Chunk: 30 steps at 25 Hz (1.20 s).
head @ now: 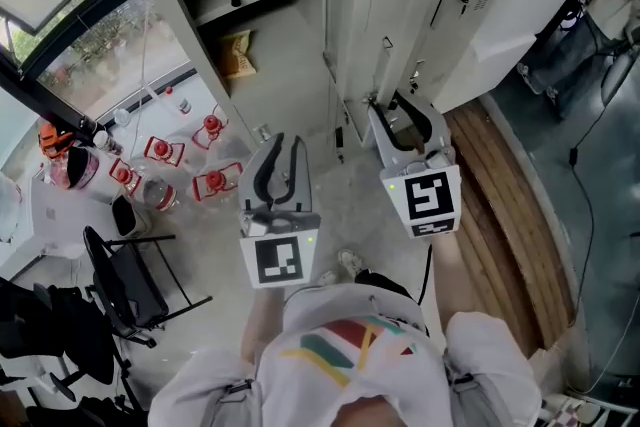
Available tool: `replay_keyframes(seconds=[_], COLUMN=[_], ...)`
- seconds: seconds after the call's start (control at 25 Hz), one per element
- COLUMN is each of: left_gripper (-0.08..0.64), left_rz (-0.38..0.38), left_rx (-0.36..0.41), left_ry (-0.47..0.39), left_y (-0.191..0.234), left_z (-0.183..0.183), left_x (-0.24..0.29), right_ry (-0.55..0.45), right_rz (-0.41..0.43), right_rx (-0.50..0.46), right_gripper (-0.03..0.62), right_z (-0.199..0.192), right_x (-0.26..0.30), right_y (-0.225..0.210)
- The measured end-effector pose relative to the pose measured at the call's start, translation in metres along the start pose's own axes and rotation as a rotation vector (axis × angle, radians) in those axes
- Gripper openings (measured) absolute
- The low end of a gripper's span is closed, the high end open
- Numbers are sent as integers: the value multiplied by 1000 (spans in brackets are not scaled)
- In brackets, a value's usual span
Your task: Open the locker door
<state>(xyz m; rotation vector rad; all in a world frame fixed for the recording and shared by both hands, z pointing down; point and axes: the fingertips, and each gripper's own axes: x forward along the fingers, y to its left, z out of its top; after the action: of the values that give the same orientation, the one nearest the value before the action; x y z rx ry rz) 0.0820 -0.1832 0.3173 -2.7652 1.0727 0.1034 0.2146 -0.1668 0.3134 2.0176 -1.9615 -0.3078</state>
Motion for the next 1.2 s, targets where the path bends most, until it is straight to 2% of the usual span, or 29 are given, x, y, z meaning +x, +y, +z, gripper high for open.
replay_keyframes(seconds=[0.24,0.6,0.76,1.2], left_gripper=[61,61,61,61], left_rz=[-37,-44,-39,-53], left_rx=[1,-2,-1,-5], left_ry=[1,14,22,29], left_y=[-15,-21,-19,-24], left_z=[-3,-5,-7,-10], left_x=[8,15,17,25], right_ry=[27,56,85,107], right_rz=[-96,-231,-325,-370], right_rx=[84,108,97,158], right_gripper=[114,95,5,5], right_z=[-19,-33,-41,-60], right_x=[-7,-9,-10,-14], right_y=[-40,-74,-87,-111])
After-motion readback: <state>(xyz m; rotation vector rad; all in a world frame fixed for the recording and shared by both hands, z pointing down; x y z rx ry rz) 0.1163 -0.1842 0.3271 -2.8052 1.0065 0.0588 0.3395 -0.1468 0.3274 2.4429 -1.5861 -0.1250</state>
